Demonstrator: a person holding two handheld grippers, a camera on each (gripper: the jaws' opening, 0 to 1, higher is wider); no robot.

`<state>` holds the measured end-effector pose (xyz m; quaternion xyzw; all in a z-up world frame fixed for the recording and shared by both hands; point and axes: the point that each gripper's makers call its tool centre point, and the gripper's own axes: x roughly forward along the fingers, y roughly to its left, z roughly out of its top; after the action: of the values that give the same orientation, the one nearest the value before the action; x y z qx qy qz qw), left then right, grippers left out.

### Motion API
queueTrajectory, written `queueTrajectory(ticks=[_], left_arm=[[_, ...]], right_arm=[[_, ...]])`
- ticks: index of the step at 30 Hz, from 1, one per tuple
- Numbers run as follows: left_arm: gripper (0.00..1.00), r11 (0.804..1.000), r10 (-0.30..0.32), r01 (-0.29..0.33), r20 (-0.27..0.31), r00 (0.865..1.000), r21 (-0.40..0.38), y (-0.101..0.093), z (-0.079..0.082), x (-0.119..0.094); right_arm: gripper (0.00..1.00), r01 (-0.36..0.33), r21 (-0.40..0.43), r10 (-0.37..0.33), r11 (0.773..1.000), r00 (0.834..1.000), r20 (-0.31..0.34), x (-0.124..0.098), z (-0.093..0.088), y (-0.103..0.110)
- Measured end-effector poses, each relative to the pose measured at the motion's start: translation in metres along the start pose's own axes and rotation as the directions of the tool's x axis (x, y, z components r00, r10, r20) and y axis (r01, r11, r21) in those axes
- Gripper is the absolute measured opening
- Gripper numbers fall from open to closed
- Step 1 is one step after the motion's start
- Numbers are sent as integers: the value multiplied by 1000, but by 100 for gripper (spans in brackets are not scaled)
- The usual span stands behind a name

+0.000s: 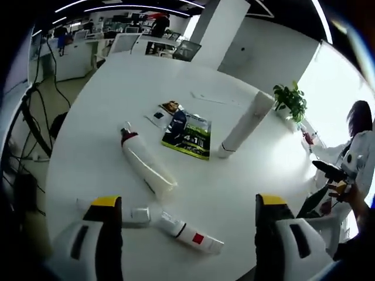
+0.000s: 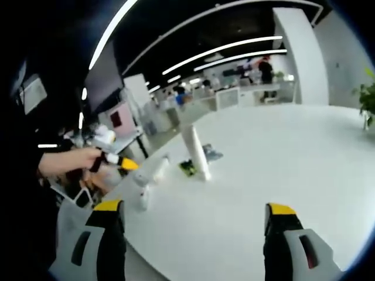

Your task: Arrange the skincare products in the storage area until every visible bottle or jar stands upright without overlapping.

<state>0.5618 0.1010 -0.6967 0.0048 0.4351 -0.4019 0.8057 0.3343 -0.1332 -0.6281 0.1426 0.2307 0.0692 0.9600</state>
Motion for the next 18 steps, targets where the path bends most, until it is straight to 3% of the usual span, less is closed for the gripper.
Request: queueTrajectory(ticks=[7, 18], left_arm=[[88, 996, 67, -67, 4, 998, -58, 15, 10, 19], [81, 990, 128, -129, -14, 992, -56, 27, 13, 37]], right_arm=[[97, 11, 15, -10, 1000, 1000, -6, -1, -5, -3], [97, 34, 34, -34, 999, 999, -7, -3, -8, -11]])
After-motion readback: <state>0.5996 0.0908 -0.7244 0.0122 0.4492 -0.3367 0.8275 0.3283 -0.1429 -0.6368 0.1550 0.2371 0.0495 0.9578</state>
